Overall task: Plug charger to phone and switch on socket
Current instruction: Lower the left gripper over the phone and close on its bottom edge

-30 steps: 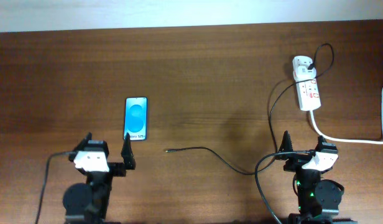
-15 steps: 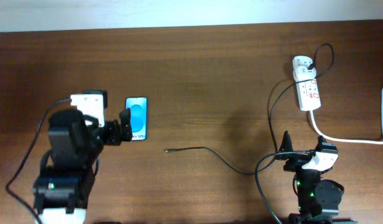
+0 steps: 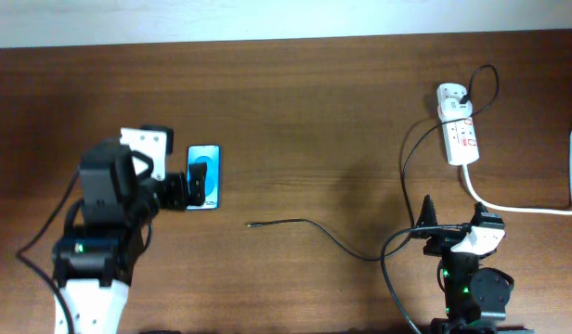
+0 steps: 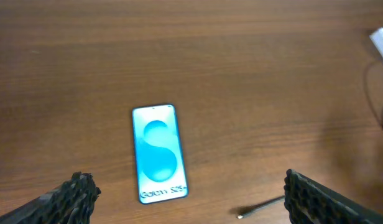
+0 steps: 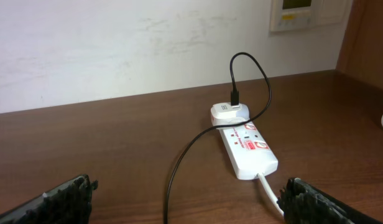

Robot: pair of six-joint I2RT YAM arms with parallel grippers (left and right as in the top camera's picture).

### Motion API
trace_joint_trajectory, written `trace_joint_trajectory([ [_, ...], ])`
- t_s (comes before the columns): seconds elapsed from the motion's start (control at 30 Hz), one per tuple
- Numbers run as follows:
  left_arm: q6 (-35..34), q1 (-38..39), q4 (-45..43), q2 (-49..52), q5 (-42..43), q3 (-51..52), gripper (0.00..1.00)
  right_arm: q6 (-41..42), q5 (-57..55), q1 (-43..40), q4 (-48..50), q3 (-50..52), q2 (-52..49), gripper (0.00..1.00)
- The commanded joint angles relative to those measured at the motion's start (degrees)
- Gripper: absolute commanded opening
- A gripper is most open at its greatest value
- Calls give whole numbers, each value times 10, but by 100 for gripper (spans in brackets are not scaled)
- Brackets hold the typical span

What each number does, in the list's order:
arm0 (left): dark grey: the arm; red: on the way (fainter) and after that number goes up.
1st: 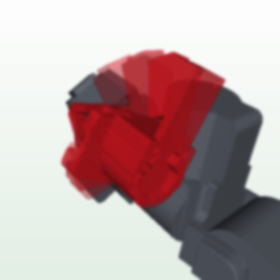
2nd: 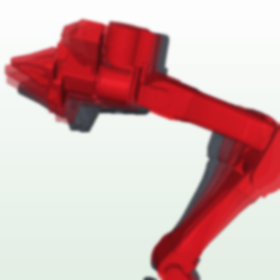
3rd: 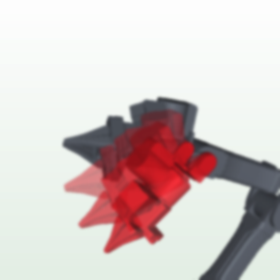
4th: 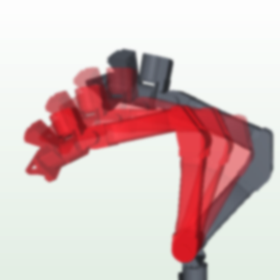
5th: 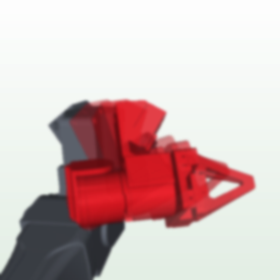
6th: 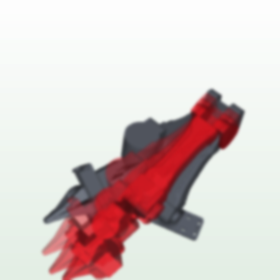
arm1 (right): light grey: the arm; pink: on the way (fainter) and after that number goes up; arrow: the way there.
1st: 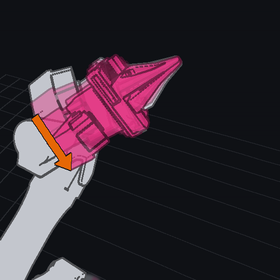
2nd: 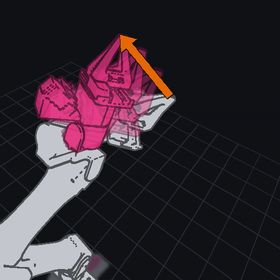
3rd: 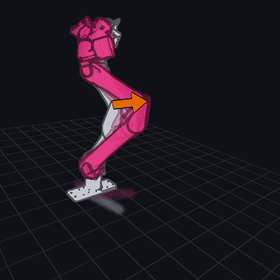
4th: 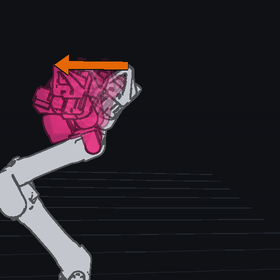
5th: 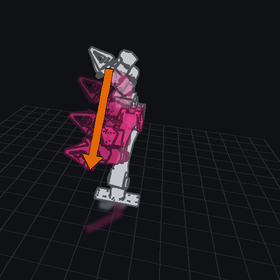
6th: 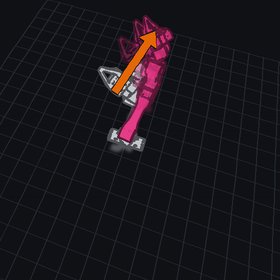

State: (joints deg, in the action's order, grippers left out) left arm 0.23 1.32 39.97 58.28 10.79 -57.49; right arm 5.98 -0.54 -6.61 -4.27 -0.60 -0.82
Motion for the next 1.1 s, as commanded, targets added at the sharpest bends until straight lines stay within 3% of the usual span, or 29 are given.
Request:
trace_joint_trajectory([
  [0.0, -12, -2, -3, 85, -31, -66, 99, -2, -1, -2, -4, 3, 5, 98],
  [0.2, -41, 33, -2, 221, -36, -76, 99, -2, -1, -2, -4, 3, 5, 98],
  [0.3, -47, 35, -2, 268, -82, -76, 99, -2, -1, -2, -4, 3, 5, 98],
  [0.4, -78, 38, -4, 296, -93, -76, 99, -2, -1, -2, -4, 3, 5, 99],
  [0.73, -77, 61, -54, 357, -152, -74, 99, -2, -1, -2, -4, 3, 5, 98],
  [1.07, -75, 61, -96, 457, -151, -74, 99, -2, -1, -2, -4, 3, 5, 98],
])
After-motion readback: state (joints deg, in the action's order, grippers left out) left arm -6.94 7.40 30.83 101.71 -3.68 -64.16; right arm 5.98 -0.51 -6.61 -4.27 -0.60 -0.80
